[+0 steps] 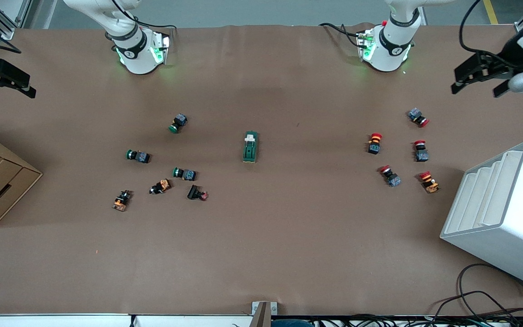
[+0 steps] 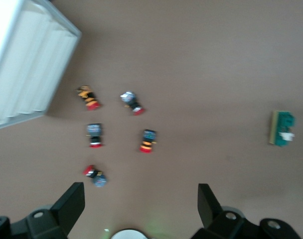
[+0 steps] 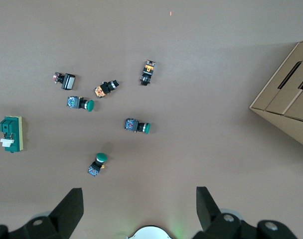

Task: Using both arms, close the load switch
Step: 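Move the left gripper over the green load switch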

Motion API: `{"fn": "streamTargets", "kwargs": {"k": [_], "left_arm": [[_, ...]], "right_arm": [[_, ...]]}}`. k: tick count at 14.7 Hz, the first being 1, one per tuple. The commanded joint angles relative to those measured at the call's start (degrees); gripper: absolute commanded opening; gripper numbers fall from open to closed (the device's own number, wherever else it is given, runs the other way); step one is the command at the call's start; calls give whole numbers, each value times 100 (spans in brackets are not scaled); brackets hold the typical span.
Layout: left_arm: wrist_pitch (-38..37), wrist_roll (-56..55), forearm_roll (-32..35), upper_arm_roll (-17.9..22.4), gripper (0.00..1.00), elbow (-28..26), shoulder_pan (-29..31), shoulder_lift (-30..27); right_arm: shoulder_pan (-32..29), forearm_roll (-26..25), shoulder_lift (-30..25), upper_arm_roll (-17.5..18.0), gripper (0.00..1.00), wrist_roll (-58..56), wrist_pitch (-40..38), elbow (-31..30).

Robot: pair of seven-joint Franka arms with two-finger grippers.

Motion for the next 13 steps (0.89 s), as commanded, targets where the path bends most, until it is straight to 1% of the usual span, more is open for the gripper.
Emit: {"fn": "streamTargets", "kwargs": {"k": [1, 3, 4, 8, 10, 11, 13], "left_arm": [[18, -107, -130, -468, 100, 79, -4, 154], [255, -667, -112, -854, 100, 79, -13, 250], [361, -1027, -95, -1187, 100, 88, -13, 320], [773, -2363, -77, -2155, 100, 62, -22, 663], [1107, -2873, -16, -2498, 100, 27, -83, 847], [1370, -3311, 150, -2622, 100, -43, -231, 953], [1818, -4181, 440, -2641, 100, -149, -740, 1137]], "right_arm": [[-34, 62, -157, 9, 100, -66, 14, -141], [-34, 62, -157, 9, 100, -66, 14, -141], [-34, 62, -157, 9, 100, -66, 14, -141], [-34, 53, -149, 9, 100, -66, 14, -98], [-43, 53, -122, 9, 100, -75, 14, -19], [-34, 36, -114, 9, 100, -66, 14, -10], [-43, 27, -113, 9, 100, -66, 23, -1]]}}
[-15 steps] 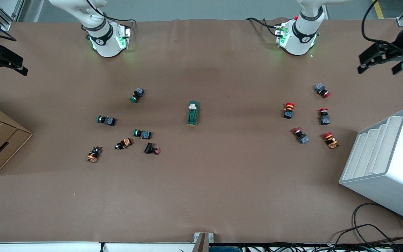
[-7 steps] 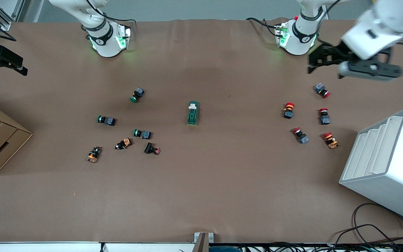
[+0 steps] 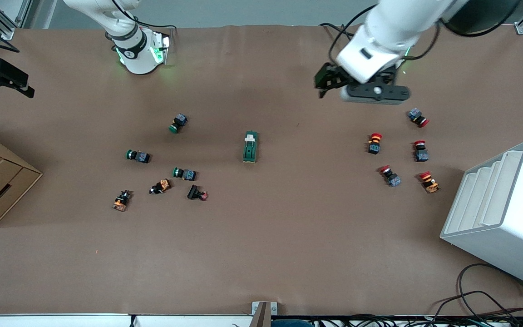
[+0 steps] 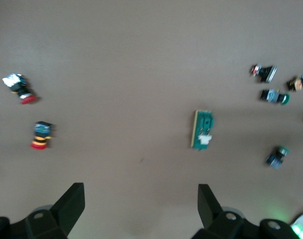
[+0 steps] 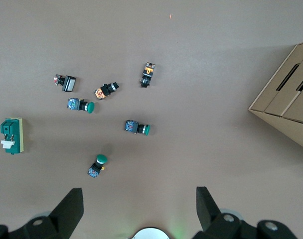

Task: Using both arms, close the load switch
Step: 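Move the left gripper over the green load switch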

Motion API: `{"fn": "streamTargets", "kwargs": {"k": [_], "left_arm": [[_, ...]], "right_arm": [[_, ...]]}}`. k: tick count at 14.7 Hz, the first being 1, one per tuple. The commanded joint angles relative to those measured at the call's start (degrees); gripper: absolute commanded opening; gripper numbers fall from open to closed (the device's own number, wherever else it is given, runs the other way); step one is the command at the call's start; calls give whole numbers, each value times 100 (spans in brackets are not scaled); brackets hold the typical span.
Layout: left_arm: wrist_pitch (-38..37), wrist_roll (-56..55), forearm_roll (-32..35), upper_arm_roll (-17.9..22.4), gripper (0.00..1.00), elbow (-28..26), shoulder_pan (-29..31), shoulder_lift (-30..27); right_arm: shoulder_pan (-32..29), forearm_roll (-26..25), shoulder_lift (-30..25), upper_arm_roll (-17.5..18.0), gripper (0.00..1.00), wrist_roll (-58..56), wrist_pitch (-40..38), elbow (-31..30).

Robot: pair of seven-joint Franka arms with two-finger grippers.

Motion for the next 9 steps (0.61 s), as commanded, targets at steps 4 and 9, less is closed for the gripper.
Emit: {"fn": "streamTargets", "kwargs": {"k": [4, 9], "left_arm": [[1111, -2283, 1147, -49, 100, -26, -1333, 791], [1603, -3786, 2404, -49, 100, 0, -2248, 1503]], "right_arm": [[-75, 80, -102, -5, 100, -57, 48, -50], [-84, 98, -94, 4, 100, -57, 83, -59]]}}
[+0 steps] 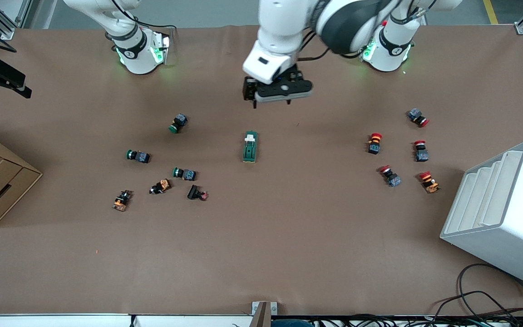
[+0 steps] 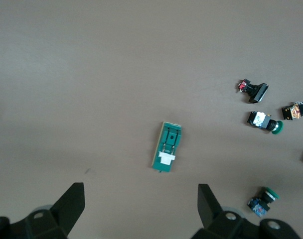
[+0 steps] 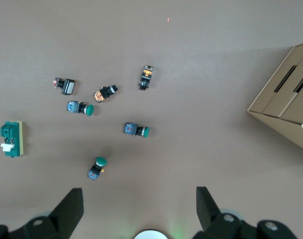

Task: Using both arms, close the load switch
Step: 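Move the left gripper over the green load switch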

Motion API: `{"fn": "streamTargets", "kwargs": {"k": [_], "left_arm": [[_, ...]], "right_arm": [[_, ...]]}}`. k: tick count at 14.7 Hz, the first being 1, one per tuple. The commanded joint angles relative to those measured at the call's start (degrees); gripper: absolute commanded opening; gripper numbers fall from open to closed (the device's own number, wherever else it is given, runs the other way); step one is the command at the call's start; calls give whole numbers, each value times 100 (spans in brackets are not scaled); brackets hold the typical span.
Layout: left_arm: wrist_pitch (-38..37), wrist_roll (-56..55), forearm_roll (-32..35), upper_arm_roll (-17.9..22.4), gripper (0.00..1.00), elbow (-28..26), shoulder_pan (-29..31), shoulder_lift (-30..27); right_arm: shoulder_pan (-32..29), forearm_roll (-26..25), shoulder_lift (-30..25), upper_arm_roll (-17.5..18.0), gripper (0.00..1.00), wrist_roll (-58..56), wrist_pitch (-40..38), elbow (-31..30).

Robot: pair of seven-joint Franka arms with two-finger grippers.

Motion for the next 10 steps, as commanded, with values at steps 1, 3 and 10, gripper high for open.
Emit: {"fn": "streamTargets", "kwargs": {"k": [1, 3, 10], "left_arm": [[320, -938, 640, -5, 100, 109, -334, 386], [418, -1582, 1071, -14, 100, 91, -623, 606], [453, -3621, 2969, -5, 100, -390, -1556, 1310]], "right_arm": [[-54, 88, -94, 22, 100, -75, 34, -65], [-45, 71, -94, 30, 100, -127, 25, -65], [-36, 9, -102, 31, 100, -418, 7, -65]]}}
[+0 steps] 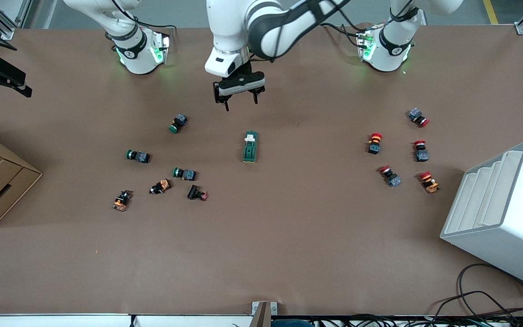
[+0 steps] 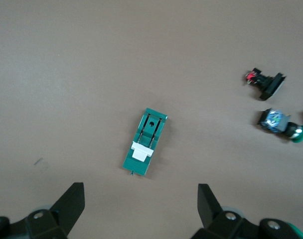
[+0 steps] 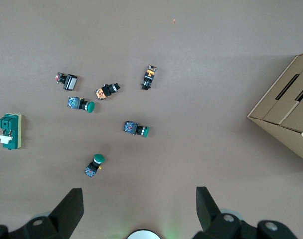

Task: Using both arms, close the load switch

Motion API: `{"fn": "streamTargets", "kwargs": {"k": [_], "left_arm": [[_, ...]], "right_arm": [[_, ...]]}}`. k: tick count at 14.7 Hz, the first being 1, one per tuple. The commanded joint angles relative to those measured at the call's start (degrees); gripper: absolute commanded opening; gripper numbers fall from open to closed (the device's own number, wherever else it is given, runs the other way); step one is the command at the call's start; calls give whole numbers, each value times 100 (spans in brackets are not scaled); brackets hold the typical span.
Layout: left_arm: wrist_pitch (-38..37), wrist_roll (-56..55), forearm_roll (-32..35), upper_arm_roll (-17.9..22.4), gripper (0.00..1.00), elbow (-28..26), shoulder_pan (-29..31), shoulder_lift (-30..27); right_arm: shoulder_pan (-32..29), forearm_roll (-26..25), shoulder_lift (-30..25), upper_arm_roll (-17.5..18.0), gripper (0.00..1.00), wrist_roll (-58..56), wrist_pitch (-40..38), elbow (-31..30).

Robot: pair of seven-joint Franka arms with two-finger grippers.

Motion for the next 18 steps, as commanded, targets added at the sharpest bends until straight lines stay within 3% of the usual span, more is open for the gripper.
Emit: {"fn": "streamTargets", "kwargs": {"k": [1, 8, 10, 13, 15, 18], "left_arm": [[144, -589, 667, -5, 100, -404, -160, 58], [260, -1951, 2354, -14, 100, -1599, -468, 67], [260, -2634, 3116, -14, 100, -1969, -529, 198], [225, -3788, 4086, -5, 100, -1988, -714, 637], [181, -3799, 4175, 3, 100, -1962, -758, 725], [93, -3816, 4683, 161, 100, -1927, -952, 1032]], "right_arm": [[-38, 10, -94, 23, 100, -87, -1, -74], [-204, 71, 117, 14, 100, -42, 86, -74], [-424, 115, 257, 14, 100, -60, 244, -74], [-460, 115, 625, 14, 100, -78, 245, -74], [-556, 107, 977, 14, 100, -86, 358, -56], [-548, 272, 1049, 23, 100, 18, 403, -91]]}}
